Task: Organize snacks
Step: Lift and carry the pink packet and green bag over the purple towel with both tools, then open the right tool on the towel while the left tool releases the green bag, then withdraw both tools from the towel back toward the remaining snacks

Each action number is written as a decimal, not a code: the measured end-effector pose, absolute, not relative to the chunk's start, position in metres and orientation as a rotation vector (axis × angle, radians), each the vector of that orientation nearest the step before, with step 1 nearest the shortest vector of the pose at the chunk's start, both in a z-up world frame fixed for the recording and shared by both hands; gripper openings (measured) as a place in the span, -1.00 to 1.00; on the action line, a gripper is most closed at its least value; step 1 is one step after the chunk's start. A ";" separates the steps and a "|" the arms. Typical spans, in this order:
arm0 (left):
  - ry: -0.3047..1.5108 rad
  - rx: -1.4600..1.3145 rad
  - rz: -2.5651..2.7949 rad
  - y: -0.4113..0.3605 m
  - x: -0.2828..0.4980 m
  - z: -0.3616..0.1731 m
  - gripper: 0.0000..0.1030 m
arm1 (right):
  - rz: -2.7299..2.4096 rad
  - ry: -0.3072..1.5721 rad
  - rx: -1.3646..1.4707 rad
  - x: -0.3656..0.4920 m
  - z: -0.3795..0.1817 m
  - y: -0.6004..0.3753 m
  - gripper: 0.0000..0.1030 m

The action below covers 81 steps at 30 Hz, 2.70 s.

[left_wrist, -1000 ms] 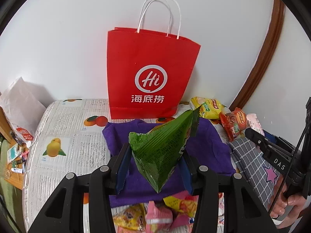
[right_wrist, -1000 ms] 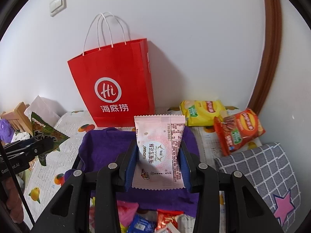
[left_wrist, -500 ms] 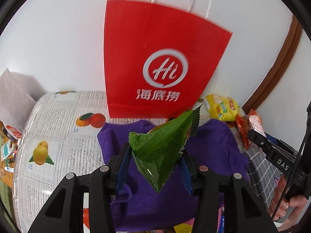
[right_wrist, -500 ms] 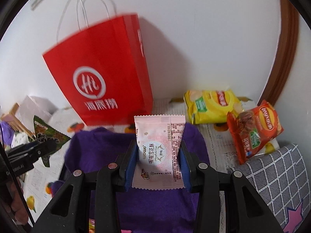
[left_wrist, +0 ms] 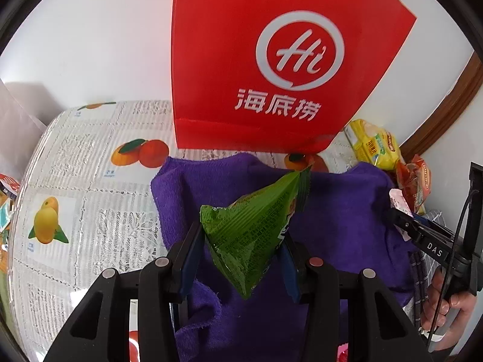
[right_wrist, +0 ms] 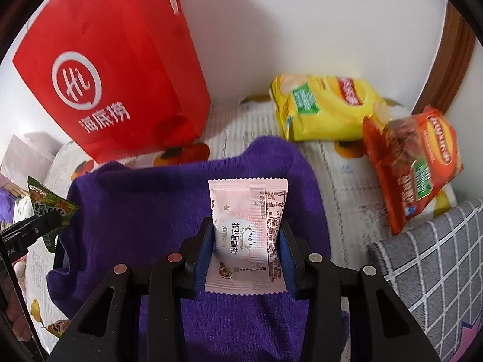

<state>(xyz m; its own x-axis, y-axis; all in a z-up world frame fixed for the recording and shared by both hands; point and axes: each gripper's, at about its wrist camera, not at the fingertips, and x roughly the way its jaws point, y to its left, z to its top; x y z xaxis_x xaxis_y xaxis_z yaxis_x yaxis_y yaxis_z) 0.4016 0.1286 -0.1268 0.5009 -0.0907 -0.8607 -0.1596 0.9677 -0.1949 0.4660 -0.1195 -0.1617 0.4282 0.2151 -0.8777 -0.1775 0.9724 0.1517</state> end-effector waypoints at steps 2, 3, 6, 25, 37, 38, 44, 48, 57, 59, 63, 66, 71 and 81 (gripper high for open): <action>1.058 -0.262 0.042 0.128 0.403 -0.130 -0.13 | 0.251 1.112 0.024 0.466 -0.165 -0.116 -0.21; 1.066 -0.260 0.041 0.127 0.404 -0.132 -0.13 | 0.253 1.115 0.019 0.466 -0.166 -0.114 -0.21; 1.086 -0.245 0.040 0.124 0.405 -0.137 -0.13 | 0.265 1.126 0.008 0.466 -0.170 -0.110 -0.21; 1.160 -0.216 0.060 0.115 0.413 -0.161 -0.13 | 0.272 1.170 -0.071 0.468 -0.183 -0.094 0.19; 1.155 -0.224 0.053 0.115 0.411 -0.159 -0.11 | 0.242 1.079 -0.070 0.451 -0.142 -0.090 0.53; 1.154 -0.222 0.053 0.115 0.411 -0.159 -0.11 | 0.232 1.071 -0.063 0.450 -0.138 -0.090 0.54; 1.162 -0.253 0.014 0.113 0.411 -0.155 0.22 | 0.218 1.014 -0.059 0.431 -0.114 -0.090 0.62; 1.145 -0.244 0.001 0.109 0.407 -0.142 0.23 | 0.223 0.993 -0.074 0.411 -0.103 -0.094 0.62; 1.051 -0.215 -0.032 0.092 0.383 -0.091 0.23 | 0.196 0.918 0.038 0.344 -0.068 -0.131 0.62; 1.034 -0.208 -0.043 0.088 0.375 -0.080 0.23 | 0.184 0.915 0.049 0.326 -0.063 -0.137 0.62; 0.999 -0.202 -0.070 0.080 0.354 -0.064 0.23 | 0.176 0.916 0.060 0.298 -0.060 -0.142 0.62; 0.991 -0.192 -0.085 0.078 0.335 -0.058 0.23 | 0.178 0.917 0.077 0.281 -0.060 -0.145 0.62; 0.983 -0.159 -0.089 0.080 0.303 -0.059 0.23 | 0.173 0.912 0.087 0.258 -0.064 -0.145 0.62; 0.986 -0.161 -0.122 0.083 0.257 -0.069 0.23 | 0.195 0.929 0.069 0.225 -0.078 -0.132 0.59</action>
<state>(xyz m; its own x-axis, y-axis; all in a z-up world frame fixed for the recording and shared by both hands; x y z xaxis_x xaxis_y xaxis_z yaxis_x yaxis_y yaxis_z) 0.2566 0.0826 -0.0691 0.5471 -0.1756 -0.8185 0.0299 0.9812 -0.1906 0.2254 -0.1323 -0.0775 0.5829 0.1962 -0.7885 -0.1370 0.9802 0.1427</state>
